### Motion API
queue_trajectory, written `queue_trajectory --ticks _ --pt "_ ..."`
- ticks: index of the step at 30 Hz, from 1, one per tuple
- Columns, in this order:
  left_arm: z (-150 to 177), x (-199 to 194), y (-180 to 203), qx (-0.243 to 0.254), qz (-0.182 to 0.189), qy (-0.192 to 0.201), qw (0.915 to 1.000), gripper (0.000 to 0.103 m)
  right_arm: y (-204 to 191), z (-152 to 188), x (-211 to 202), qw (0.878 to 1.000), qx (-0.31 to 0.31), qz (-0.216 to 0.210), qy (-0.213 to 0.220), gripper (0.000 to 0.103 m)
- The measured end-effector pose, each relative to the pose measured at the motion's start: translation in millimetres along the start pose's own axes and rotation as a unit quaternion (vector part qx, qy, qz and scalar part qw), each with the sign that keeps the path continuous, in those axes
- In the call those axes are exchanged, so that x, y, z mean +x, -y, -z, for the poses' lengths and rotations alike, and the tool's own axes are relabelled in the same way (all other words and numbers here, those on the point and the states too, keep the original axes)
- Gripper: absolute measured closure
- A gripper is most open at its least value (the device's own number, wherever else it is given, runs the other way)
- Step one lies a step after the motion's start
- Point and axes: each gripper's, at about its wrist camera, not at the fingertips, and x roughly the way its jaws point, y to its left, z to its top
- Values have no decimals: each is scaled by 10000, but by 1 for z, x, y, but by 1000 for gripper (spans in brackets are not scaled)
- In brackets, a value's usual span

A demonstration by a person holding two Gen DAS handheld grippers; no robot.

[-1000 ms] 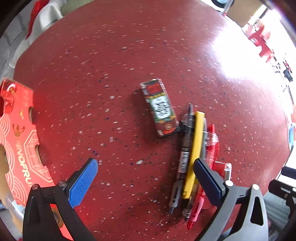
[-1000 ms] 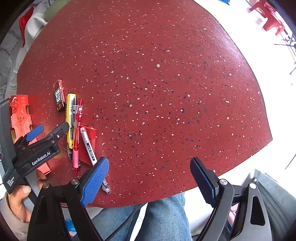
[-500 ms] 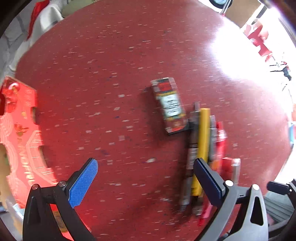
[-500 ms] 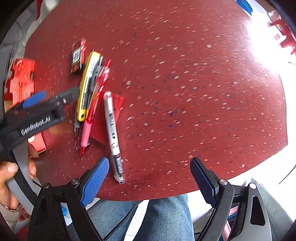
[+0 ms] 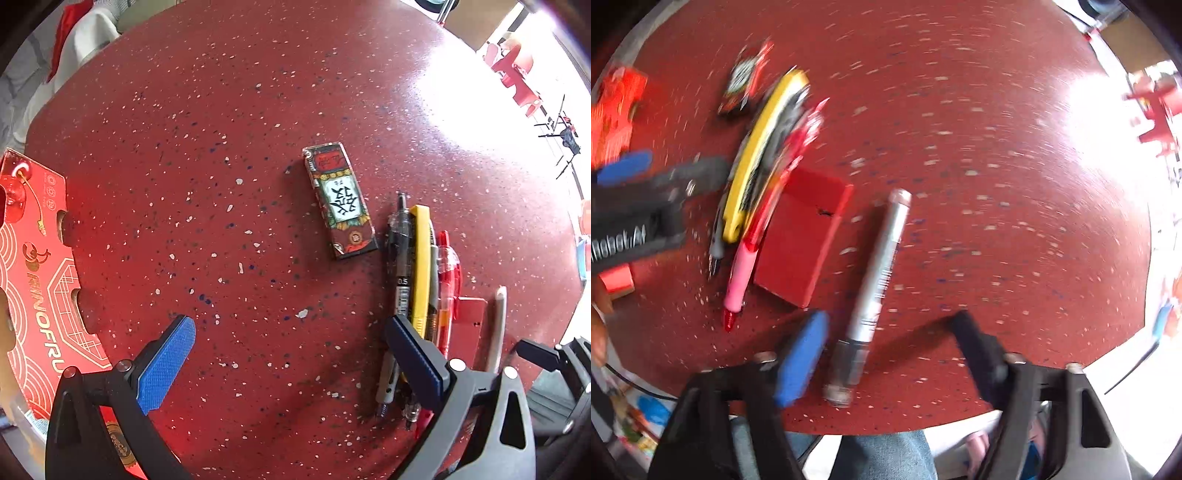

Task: Organize rigid objects
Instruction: 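Grasp the silver marker with the right gripper while the left gripper grasps the clear black pen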

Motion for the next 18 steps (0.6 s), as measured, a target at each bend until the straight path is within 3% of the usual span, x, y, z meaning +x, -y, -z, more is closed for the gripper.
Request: queue_trajectory --ticks 5,8,12,14,18 --pt "-1 2 25 175 94 24 9998 0 11 -1 -4 9999 -38 154 -21 70" --pt "-15 3 52 288 -99 -50 9995 0 20 -9 -8 9976 -397 560 95 70" --pt "-26 0 47 201 -169 -5 9997 0 31 -22 -11 9978 -407 527 59 70" --pt "-26 -2 40 -66 -415 62 9991 0 34 -25 -13 9973 -452 568 81 69" --pt "-31 -8 13 -641 -263 -152 9975 0 41 -29 -9 9976 -444 519 73 69"
